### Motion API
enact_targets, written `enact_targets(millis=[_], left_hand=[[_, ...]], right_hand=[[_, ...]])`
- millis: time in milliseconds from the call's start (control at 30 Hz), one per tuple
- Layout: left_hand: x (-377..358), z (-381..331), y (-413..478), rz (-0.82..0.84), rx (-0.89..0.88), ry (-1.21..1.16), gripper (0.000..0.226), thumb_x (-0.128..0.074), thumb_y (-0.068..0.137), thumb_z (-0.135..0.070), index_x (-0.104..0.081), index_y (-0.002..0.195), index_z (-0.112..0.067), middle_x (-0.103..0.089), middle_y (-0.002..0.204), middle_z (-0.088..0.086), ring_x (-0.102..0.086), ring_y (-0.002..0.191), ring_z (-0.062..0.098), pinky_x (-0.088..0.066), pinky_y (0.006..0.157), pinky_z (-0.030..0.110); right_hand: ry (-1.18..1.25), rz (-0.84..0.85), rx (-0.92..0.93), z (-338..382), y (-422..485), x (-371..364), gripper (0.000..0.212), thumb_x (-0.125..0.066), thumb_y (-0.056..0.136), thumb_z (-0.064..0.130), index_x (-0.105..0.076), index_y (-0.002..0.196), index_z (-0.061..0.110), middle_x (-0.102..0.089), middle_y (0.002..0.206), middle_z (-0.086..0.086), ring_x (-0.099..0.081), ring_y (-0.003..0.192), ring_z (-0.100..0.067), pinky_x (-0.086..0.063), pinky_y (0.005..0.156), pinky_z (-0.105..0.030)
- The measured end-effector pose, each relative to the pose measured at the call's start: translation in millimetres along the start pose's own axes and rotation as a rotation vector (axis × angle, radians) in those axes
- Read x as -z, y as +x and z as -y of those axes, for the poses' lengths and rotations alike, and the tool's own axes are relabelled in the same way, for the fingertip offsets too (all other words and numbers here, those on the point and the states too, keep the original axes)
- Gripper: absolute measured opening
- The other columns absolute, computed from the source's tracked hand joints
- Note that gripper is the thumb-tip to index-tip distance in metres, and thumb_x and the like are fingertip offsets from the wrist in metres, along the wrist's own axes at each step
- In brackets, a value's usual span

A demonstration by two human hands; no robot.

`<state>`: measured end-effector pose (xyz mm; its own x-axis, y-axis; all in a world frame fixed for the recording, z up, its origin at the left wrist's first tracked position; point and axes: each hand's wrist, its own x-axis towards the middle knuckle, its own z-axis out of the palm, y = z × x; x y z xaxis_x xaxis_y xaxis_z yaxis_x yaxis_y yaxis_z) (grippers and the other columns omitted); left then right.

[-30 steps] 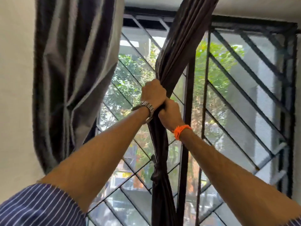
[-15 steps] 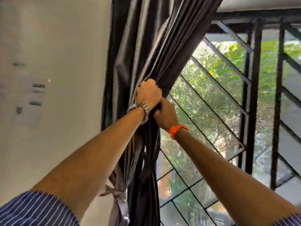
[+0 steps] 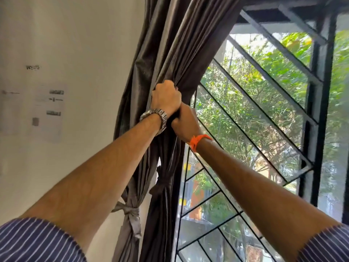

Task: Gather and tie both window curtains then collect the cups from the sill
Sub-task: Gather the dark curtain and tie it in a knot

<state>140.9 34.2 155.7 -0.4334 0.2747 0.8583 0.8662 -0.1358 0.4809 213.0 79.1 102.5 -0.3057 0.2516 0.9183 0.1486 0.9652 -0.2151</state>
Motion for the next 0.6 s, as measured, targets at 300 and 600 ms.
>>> enact_targets(millis=[300,600], left_hand=[[-15,-6,-20,0.046,0.002,0.024,0.028,-0.045,0.095,-0.026,-0.059,0.104,-0.004,-0.061,0.115,0.023,-0.056,0.107,0.046,-0.04,0.078,0.04],[-43,-30,-63,-0.005,-0.039,0.047,0.026,-0.052,0.093,-0.026,-0.057,0.11,-0.007,-0.064,0.108,0.021,-0.06,0.103,0.044,-0.036,0.068,0.037]], right_hand=[[-0.021,0.056,0.003,-11,-23,14,0.038,-0.048,0.065,-0.001,-0.059,0.1,0.008,-0.06,0.072,0.005,-0.048,0.056,0.001,-0.034,0.046,-0.006],[-0.131,0.118,0.032,-32,-58,59,0.053,-0.054,0.071,0.011,-0.054,0.123,0.006,-0.07,0.107,-0.013,-0.063,0.095,-0.033,-0.031,0.06,-0.011]])
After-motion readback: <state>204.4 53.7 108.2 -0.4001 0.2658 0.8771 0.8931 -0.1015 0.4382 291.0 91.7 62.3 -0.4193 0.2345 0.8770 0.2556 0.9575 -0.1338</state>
